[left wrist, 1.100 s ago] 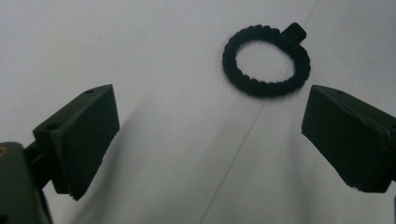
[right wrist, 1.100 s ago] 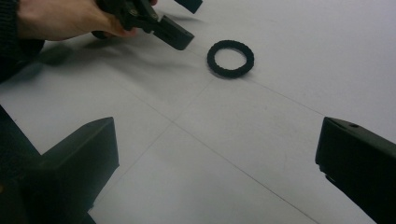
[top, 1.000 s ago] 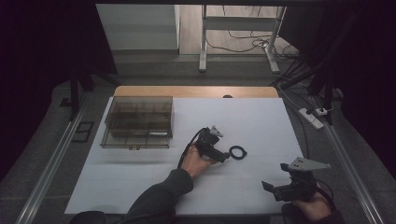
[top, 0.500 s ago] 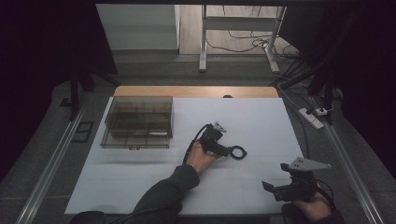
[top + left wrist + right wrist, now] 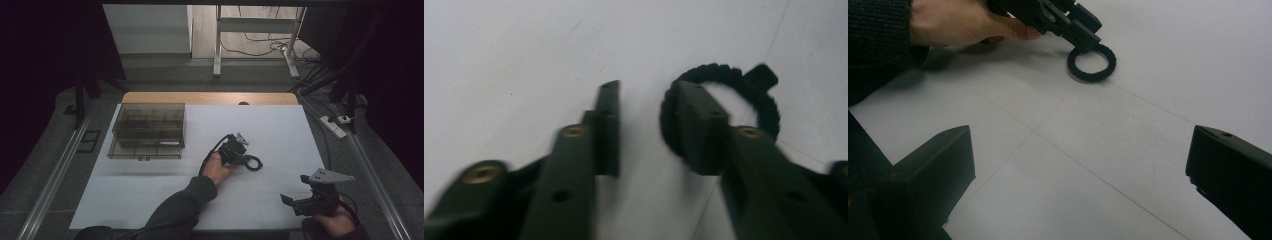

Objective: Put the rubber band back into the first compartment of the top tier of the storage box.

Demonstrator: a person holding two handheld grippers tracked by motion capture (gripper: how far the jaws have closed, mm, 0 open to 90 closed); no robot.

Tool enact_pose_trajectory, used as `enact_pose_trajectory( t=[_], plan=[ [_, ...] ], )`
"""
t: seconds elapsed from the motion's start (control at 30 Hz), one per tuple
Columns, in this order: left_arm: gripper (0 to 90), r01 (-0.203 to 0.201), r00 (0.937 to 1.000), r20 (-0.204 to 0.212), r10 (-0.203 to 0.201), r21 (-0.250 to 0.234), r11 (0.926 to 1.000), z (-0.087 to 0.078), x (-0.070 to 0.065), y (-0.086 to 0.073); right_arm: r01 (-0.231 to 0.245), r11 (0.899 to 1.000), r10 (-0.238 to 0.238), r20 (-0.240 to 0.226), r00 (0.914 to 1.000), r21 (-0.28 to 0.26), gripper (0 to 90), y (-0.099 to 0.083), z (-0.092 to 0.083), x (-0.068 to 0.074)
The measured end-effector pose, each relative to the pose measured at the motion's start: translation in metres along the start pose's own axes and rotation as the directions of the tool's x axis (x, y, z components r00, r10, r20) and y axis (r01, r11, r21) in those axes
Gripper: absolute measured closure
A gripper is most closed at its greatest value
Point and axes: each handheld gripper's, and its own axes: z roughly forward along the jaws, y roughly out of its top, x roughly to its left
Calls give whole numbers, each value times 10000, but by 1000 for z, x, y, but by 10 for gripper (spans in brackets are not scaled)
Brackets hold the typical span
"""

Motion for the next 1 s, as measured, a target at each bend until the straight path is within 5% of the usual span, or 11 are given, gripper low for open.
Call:
enact_pose_trajectory(
  t=[0.03, 0.17, 0.47, 1.0],
  plan=[
    [826, -30, 10000, 88, 30, 7, 10000, 0, -2, -1, 12, 10000, -12, 9, 10000, 5, 0, 0, 0, 0],
    [860, -86, 9999, -51, 87, 150, 9999, -1, -5, 0, 21, 10000, -21, 6, 10000, 2, 0, 0, 0, 0],
    [869, 327, 9995, 4, -327, 301, 9990, -9, -2, -2, 14, 10000, -14, 25, 10000, 14, 0, 0, 0, 0],
    [869, 889, 9959, 109, -894, 415, 9952, -48, 4, -15, -21, 10000, 21, 39, 10000, 28, 0, 0, 0, 0]
  ],
)
